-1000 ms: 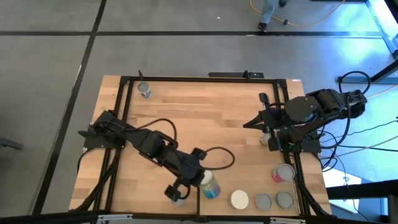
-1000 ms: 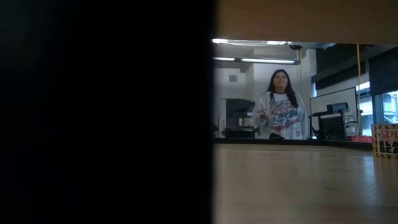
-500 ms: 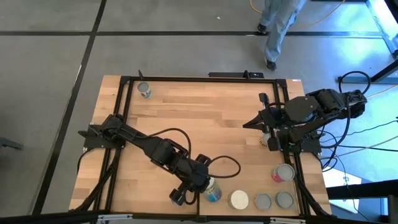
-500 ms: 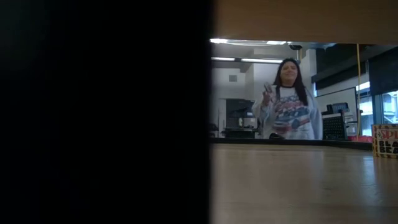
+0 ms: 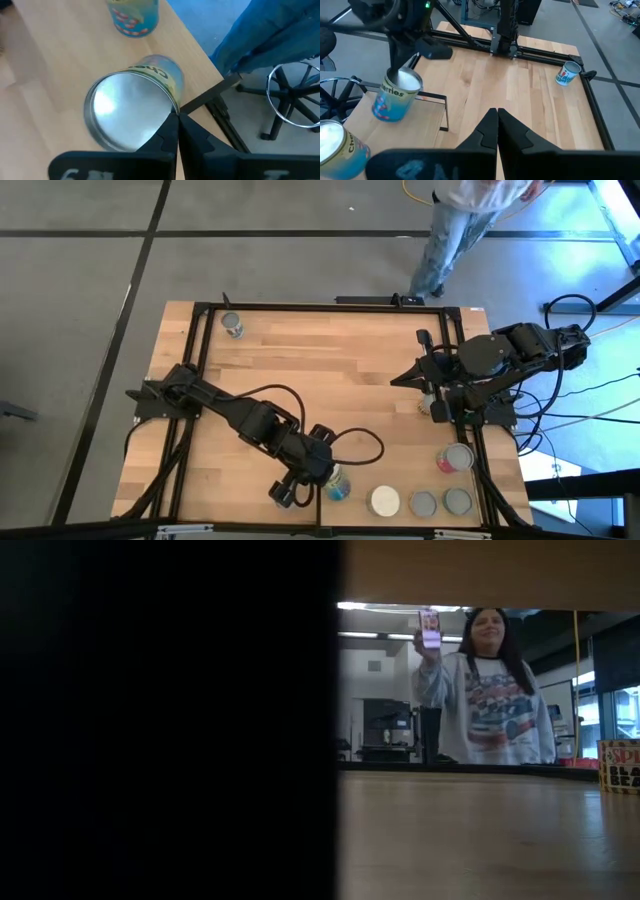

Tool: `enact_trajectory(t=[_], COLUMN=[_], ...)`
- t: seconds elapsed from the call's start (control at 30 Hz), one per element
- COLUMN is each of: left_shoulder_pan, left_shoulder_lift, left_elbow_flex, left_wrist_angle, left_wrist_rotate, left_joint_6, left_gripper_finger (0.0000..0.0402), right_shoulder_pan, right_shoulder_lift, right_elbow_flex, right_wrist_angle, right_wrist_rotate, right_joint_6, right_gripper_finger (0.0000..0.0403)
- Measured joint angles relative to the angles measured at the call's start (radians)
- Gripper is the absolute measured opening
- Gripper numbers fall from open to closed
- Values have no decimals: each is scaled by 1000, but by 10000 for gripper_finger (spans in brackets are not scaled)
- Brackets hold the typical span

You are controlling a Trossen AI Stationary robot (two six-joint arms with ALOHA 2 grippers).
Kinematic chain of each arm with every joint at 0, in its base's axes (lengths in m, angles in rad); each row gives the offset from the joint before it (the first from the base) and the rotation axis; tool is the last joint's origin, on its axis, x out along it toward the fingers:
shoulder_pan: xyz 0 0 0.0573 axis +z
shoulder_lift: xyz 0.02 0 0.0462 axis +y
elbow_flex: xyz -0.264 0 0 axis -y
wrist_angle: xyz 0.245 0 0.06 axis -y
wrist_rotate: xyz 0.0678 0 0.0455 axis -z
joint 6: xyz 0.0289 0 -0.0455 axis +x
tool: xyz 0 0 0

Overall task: Pick and place cans onto a shelf
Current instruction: Put the canned cherries on the shelf

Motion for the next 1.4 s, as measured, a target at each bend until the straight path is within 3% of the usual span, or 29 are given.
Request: enact_trajectory(t=[0.47, 0.77, 1.1, 1.4], left_shoulder_pan=[5, 14, 16, 16], left_shoulder_lift=[26, 37, 37, 37], left_elbow_flex=[56, 56, 56, 56], left_wrist_angle=[-65, 3, 38, 53], left_wrist_rotate=[-13, 11, 10, 9], left_joint_6=[0, -17, -53, -53], left_gripper_finger=[0, 0, 38, 42], right_shoulder_pan=[0, 0, 0, 0], right_shoulder_lift=[0, 0, 0, 0], right_elbow_flex=[0, 0, 0, 0], right_wrist_angle=[0, 0, 0, 0], right_wrist_rotate=[0, 0, 0, 1], right_joint_6=[0, -1, -3, -3], right_gripper_finger=[5, 5, 5, 5])
